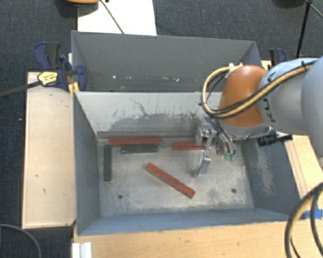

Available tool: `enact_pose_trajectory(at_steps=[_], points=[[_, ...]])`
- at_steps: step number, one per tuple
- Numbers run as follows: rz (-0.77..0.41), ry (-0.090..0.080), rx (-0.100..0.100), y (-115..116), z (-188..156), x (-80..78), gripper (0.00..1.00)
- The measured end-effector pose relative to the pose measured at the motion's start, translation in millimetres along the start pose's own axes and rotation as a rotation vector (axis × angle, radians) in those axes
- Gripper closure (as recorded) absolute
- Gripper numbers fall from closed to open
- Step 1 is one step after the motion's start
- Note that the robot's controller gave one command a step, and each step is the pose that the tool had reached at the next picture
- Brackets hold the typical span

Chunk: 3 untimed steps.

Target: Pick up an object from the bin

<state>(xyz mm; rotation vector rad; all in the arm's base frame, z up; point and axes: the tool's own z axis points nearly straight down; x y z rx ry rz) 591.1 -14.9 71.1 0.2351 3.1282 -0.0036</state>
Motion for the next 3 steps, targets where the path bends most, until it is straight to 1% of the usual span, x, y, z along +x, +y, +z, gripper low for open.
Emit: enact_pose_trajectory(at_steps=[1,2,3], points=[[-0.126,-0.005,-0.002,-27.1,-0.4,-5.5,1.0],[-0.128,-0.003,-0.003,-25.8,0.3,-4.7,0.0],[-0.13,-0.005,-0.003,-25.6,-0.9,-5.5,1.0]])
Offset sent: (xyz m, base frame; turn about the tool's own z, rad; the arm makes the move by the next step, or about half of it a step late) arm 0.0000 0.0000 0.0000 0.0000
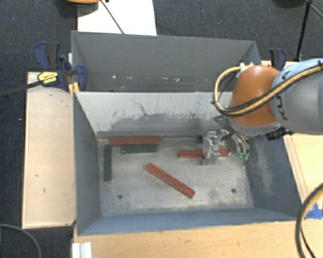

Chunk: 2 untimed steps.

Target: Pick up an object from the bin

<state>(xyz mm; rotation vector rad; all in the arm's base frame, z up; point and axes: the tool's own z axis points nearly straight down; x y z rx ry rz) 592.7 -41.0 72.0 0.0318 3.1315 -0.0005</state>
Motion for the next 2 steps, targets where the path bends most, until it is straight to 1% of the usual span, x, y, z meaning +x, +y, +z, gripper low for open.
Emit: enact_pose_trajectory(at_steps=[1,2], points=[[-0.001,0.002,0.0,0.0,1.0,0.7,0.0],[-0.002,0.002,0.0,0.1,1.2,0.8,1.0]])
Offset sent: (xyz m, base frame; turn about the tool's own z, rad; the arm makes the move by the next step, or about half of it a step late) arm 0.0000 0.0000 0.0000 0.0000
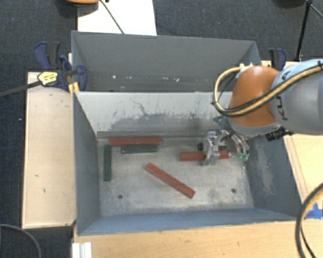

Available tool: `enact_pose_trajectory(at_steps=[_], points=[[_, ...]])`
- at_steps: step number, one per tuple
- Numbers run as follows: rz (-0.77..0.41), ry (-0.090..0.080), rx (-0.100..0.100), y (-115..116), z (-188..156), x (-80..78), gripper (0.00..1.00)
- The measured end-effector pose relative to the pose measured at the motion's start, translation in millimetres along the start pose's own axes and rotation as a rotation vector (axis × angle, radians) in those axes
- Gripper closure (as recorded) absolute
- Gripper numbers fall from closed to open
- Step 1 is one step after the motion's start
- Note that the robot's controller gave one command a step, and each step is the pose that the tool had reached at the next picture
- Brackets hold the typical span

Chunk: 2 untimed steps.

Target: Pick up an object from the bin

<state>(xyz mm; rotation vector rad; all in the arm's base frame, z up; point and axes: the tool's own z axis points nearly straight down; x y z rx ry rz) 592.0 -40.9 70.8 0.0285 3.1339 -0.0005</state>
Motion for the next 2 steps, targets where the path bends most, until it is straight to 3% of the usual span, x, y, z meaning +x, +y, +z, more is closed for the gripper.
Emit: enact_pose_trajectory(at_steps=[1,2], points=[[0.0,0.0,0.0,0.0,0.0,0.0,1.0],[0.044,0.004,0.0,-17.8,-146.5,13.4,1.0]])
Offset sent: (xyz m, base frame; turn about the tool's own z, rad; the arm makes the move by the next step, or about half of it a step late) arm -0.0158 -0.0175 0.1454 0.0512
